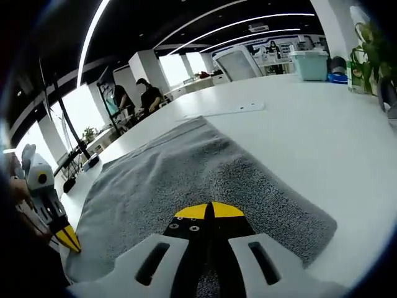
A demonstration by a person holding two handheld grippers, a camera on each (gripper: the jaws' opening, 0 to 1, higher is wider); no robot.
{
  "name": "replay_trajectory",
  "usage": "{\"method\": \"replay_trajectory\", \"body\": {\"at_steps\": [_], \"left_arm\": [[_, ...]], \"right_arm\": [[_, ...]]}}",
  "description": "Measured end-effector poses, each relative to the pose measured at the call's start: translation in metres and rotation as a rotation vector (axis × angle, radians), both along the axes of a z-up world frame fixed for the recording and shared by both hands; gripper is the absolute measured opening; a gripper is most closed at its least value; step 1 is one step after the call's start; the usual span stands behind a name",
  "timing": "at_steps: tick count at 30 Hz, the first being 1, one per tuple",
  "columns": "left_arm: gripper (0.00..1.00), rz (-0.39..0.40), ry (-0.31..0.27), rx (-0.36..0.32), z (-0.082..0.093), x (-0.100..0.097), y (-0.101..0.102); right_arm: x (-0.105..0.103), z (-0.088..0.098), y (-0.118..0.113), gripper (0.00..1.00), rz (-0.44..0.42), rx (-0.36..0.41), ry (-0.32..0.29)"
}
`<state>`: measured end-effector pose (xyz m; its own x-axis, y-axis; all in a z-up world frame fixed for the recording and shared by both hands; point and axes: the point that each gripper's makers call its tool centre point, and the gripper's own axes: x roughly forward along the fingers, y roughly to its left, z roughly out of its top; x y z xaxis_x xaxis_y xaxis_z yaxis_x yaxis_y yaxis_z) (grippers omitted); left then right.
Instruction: Fold the towel on the table until its edges align and the towel forms a compact rectangular stack.
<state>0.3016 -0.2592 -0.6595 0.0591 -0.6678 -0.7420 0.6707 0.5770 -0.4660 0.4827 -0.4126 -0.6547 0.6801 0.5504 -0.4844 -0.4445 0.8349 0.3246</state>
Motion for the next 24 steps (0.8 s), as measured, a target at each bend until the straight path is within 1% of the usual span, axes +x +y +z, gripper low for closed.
{"method": "replay_trajectory", "body": {"at_steps": [5,8,9,12,18,24], "left_arm": [[0.01,0.014,0.022,-0.011,0.0,0.001,0.002],[0.01,0.018,0.023,-0.013,0.0,0.001,0.002],[0.01,0.021,0.024,-0.015,0.0,0.001,0.003],[0.01,0.028,0.024,-0.017,0.0,0.001,0.004],[0.01,0.031,0.026,-0.018,0.0,0.002,0.005],[0.01,0.037,0.019,-0.017,0.0,0.002,0.005]], "right_arm": [[-0.004,0.0,-0.004,0.0,-0.027,0.009,0.001],[-0.008,0.001,-0.009,0.0,-0.091,0.046,-0.001],[-0.009,0.0,-0.01,0.0,-0.1,0.05,-0.006],[-0.013,0.001,-0.01,0.0,-0.105,0.043,-0.02],[-0.014,0.001,-0.014,0.0,-0.111,0.055,-0.008],[-0.017,0.001,-0.015,0.0,-0.12,0.058,-0.01]]}}
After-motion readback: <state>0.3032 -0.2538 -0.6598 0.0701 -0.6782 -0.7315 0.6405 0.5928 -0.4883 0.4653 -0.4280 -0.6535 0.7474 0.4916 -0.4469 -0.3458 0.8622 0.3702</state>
